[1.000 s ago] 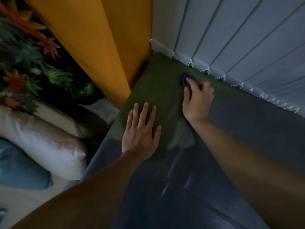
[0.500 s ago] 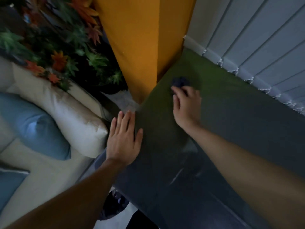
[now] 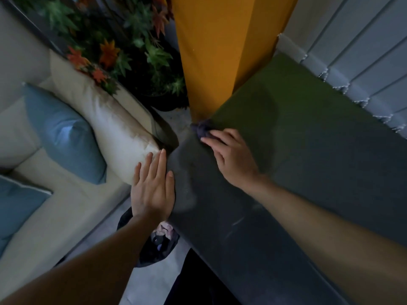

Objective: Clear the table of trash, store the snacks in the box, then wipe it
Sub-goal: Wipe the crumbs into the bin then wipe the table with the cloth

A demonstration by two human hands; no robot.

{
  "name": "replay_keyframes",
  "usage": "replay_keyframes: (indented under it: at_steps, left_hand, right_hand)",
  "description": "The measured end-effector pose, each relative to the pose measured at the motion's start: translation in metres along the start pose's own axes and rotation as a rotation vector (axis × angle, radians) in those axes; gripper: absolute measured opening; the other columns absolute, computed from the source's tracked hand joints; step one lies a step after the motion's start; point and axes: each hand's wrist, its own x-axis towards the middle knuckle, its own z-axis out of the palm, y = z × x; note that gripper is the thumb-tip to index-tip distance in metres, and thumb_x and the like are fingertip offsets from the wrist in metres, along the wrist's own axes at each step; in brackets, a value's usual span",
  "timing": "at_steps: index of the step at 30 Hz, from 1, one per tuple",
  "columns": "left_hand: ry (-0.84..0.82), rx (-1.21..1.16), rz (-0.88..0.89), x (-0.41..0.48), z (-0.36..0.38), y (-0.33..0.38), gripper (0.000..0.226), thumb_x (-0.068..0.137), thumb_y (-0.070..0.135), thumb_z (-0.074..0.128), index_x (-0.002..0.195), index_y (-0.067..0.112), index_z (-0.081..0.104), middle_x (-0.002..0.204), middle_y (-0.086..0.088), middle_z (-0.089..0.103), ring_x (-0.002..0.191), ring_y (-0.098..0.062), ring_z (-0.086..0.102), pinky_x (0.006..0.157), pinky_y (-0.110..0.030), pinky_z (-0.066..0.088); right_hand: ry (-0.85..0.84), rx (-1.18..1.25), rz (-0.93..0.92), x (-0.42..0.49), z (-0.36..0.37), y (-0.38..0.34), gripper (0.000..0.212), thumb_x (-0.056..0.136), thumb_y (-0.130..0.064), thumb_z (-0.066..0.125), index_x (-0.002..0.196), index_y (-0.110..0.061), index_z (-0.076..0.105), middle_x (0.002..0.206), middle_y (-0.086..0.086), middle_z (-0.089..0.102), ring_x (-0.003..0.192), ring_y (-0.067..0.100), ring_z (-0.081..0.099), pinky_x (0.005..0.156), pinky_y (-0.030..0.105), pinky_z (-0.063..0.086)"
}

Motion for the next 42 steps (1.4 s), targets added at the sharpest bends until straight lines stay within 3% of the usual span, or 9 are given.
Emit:
replay_keyframes:
  at_steps: [5,7,12,17,23,29,34,40,42]
  left_hand:
    - [0.026,-0.013,0.030,0.003,0.002,-0.005,0.061,0.105,0.044,0.013,0.160,0.018,0.019,0.165,-0.005,0.026,0.154,-0.019,0.015,0.126,-0.039,0.007]
    - [0.024,-0.013,0.042,0.004,0.003,-0.007,0.060,0.106,0.044,0.014,0.160,0.018,0.019,0.165,-0.005,0.027,0.154,-0.018,0.016,0.126,-0.039,0.007]
    - [0.033,0.012,0.050,0.005,0.005,-0.007,0.060,0.106,0.043,0.014,0.161,0.019,0.016,0.165,-0.005,0.025,0.154,-0.018,0.014,0.126,-0.039,0.005]
    - [0.035,-0.005,0.067,0.004,0.005,-0.007,0.060,0.106,0.041,0.014,0.161,0.019,0.014,0.165,-0.006,0.024,0.154,-0.018,0.013,0.126,-0.037,0.002]
    - [0.010,-0.032,0.097,0.003,-0.001,-0.010,0.065,0.100,0.040,0.020,0.161,0.016,0.015,0.166,-0.006,0.024,0.154,-0.018,0.014,0.126,-0.039,0.005]
    - [-0.008,-0.028,0.138,0.005,-0.002,-0.010,0.068,0.099,0.039,0.021,0.161,0.014,0.014,0.166,-0.008,0.023,0.154,-0.019,0.015,0.126,-0.038,0.005]
    - [-0.004,-0.019,0.162,0.004,-0.001,-0.011,0.069,0.097,0.039,0.021,0.161,0.013,0.015,0.165,-0.008,0.024,0.154,-0.021,0.015,0.126,-0.040,0.006]
    - [-0.001,-0.012,0.168,0.004,0.000,-0.011,0.067,0.098,0.038,0.023,0.161,0.015,0.013,0.166,-0.006,0.023,0.154,-0.020,0.014,0.126,-0.040,0.005]
    - [-0.005,-0.018,0.173,0.004,0.000,-0.010,0.069,0.097,0.038,0.022,0.161,0.014,0.013,0.165,-0.007,0.024,0.153,-0.021,0.016,0.126,-0.042,0.007]
  right_hand:
    - [0.128,-0.064,0.348,0.026,0.000,0.003,0.042,0.100,-0.022,0.048,0.140,-0.017,0.056,0.119,0.007,0.059,0.104,0.030,0.052,0.087,0.044,0.046]
    - [0.126,-0.035,0.322,0.017,0.006,-0.018,0.042,0.098,-0.024,0.050,0.139,-0.016,0.057,0.114,0.009,0.059,0.100,0.031,0.053,0.084,0.044,0.045]
    - [-0.044,-0.006,-0.010,-0.033,0.010,-0.051,0.039,0.097,-0.023,0.054,0.135,-0.019,0.062,0.110,0.009,0.057,0.095,0.029,0.052,0.079,0.043,0.046]
    - [0.079,-0.124,0.326,-0.012,0.011,-0.059,0.038,0.095,-0.034,0.054,0.131,-0.030,0.063,0.104,0.003,0.055,0.096,0.027,0.048,0.078,0.038,0.034]
    - [-0.008,-0.159,0.175,-0.054,0.009,-0.088,0.033,0.093,-0.038,0.057,0.124,-0.037,0.067,0.097,-0.002,0.055,0.092,0.024,0.049,0.074,0.039,0.033]
    - [0.123,-0.193,0.418,-0.039,0.017,-0.089,0.032,0.097,-0.039,0.055,0.128,-0.039,0.064,0.101,0.000,0.054,0.094,0.025,0.047,0.076,0.038,0.032]
    - [0.045,-0.211,0.243,-0.077,0.012,-0.090,0.034,0.094,-0.031,0.060,0.127,-0.037,0.066,0.099,0.002,0.055,0.088,0.029,0.047,0.071,0.040,0.036]
    - [0.215,-0.321,0.706,-0.042,-0.022,-0.027,0.034,0.100,-0.035,0.050,0.133,-0.037,0.059,0.104,0.009,0.053,0.095,0.034,0.050,0.078,0.043,0.039]
    - [0.213,-0.271,0.623,-0.055,-0.014,-0.047,0.033,0.099,-0.034,0.050,0.131,-0.033,0.061,0.101,0.009,0.055,0.090,0.035,0.052,0.075,0.043,0.040]
